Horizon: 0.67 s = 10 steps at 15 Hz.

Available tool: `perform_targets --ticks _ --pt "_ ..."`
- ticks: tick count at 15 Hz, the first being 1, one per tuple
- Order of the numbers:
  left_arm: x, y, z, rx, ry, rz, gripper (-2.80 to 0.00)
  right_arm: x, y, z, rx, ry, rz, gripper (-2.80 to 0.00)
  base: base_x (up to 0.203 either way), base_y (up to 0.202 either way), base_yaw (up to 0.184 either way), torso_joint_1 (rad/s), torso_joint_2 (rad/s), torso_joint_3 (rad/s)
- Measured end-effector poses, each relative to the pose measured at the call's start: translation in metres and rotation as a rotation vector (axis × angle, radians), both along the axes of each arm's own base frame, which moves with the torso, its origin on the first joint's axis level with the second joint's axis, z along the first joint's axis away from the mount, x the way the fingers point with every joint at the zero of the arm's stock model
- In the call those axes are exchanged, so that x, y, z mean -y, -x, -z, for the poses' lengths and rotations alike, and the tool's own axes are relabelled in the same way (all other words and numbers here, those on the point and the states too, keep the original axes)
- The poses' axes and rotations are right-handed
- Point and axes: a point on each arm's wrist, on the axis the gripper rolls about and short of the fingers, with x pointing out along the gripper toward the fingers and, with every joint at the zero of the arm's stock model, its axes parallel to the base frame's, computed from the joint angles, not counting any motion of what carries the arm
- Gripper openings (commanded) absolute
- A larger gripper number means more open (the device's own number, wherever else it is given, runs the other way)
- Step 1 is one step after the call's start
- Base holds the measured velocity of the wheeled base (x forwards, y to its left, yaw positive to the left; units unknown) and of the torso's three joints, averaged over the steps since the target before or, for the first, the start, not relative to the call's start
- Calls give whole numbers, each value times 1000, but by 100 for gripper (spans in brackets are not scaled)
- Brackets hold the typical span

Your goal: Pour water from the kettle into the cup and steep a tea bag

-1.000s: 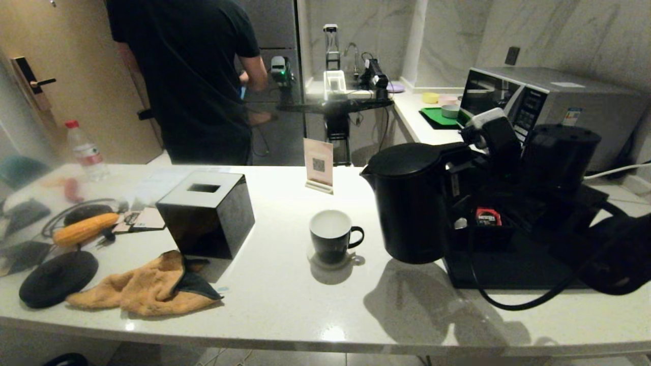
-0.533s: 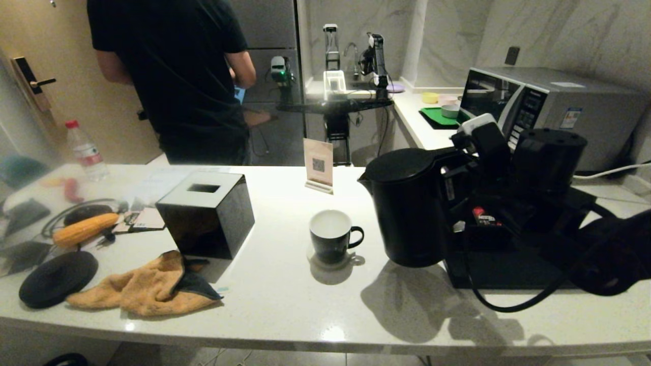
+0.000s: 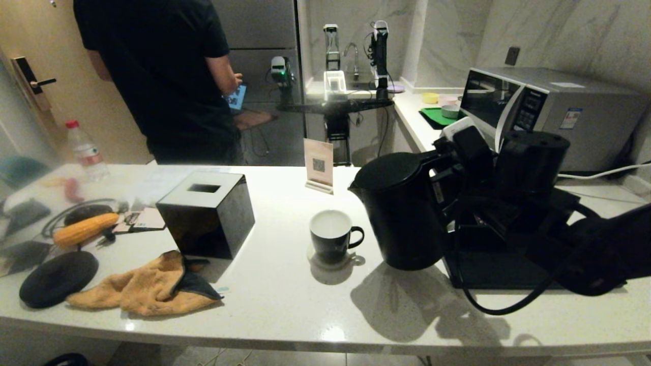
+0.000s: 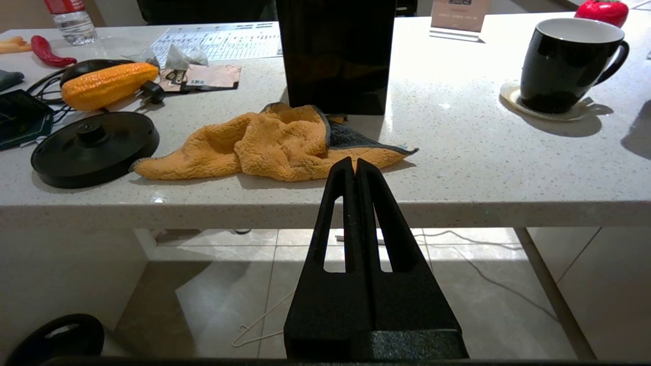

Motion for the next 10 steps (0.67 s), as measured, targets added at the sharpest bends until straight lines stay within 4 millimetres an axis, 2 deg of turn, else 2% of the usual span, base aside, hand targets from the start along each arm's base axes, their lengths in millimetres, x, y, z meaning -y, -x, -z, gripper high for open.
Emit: perform_targets --ticks 10 --pt "0 0 0 0 0 0 -280 -7 -5 4 21 85 -2 -280 0 0 0 0 0 0"
